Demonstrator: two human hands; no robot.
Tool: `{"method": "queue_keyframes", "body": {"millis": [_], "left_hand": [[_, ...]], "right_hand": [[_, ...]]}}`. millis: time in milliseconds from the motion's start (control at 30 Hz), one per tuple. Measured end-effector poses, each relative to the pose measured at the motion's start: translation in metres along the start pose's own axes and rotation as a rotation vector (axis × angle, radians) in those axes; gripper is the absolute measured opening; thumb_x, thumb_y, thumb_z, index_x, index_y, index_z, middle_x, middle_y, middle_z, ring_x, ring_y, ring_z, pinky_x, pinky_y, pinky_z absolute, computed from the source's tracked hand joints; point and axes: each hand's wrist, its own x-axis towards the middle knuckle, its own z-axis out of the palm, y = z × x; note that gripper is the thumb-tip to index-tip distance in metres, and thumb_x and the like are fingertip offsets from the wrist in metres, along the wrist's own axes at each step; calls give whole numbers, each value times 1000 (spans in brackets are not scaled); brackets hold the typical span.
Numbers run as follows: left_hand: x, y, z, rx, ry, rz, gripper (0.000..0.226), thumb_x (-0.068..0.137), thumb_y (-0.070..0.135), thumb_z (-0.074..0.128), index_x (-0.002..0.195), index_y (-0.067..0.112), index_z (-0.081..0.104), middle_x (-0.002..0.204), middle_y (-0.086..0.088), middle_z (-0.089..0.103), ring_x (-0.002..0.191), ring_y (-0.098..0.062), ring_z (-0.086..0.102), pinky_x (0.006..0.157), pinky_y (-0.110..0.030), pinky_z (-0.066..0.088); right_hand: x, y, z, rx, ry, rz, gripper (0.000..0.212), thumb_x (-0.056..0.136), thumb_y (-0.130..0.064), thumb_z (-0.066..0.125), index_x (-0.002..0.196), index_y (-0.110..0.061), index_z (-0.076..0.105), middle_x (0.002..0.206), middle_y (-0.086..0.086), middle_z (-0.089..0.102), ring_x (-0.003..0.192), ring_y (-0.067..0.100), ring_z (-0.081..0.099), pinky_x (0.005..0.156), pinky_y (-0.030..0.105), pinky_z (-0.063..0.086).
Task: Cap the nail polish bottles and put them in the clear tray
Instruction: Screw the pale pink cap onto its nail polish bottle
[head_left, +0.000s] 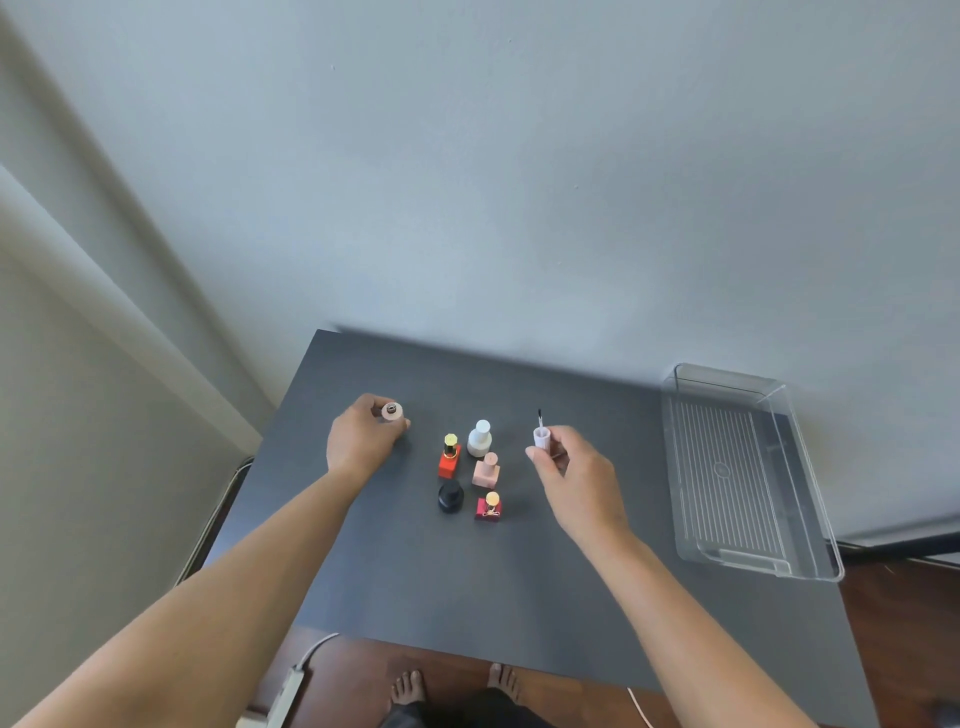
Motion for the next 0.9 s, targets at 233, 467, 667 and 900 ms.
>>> {"method": "queue_keyframes", "body": {"millis": [233,467,667,900], "left_hand": [[-42,37,-13,-124,-28,198,26,80,23,69,95,44,66,90,16,68,83,-2,66,73,-32,58],[-76,65,-22,-81,-21,378,34,81,23,69,86,56,63,102,22,60,93,12,56,76,-13,43],[-87,76,-30,-63,-9,434,29,82,21,68,95,46,68,104,17,60,95,10,56,78,-13,44],[-97,85,-34,-42,19,462,26,84,22,69,103,38,70,104,15,59,92,7,58,74,-10,42]], "right_hand": [[4,-20,-5,56,-32,-64,15,92,-23,62,105,-31,62,87,-13,66,81,11,63,73,27,50],[6,-45,-19,51,-18,-162,6,94,-34,62,100,-32,60,91,-14,69,88,7,64,76,28,52],[-3,-56,-28,-108,-18,-262,14,92,-22,61,102,-33,61,95,-16,62,93,7,55,71,23,43],[-10,-64,-34,-149,-19,-290,15,93,-21,60,106,-28,62,93,-13,58,94,13,55,78,35,50]]}}
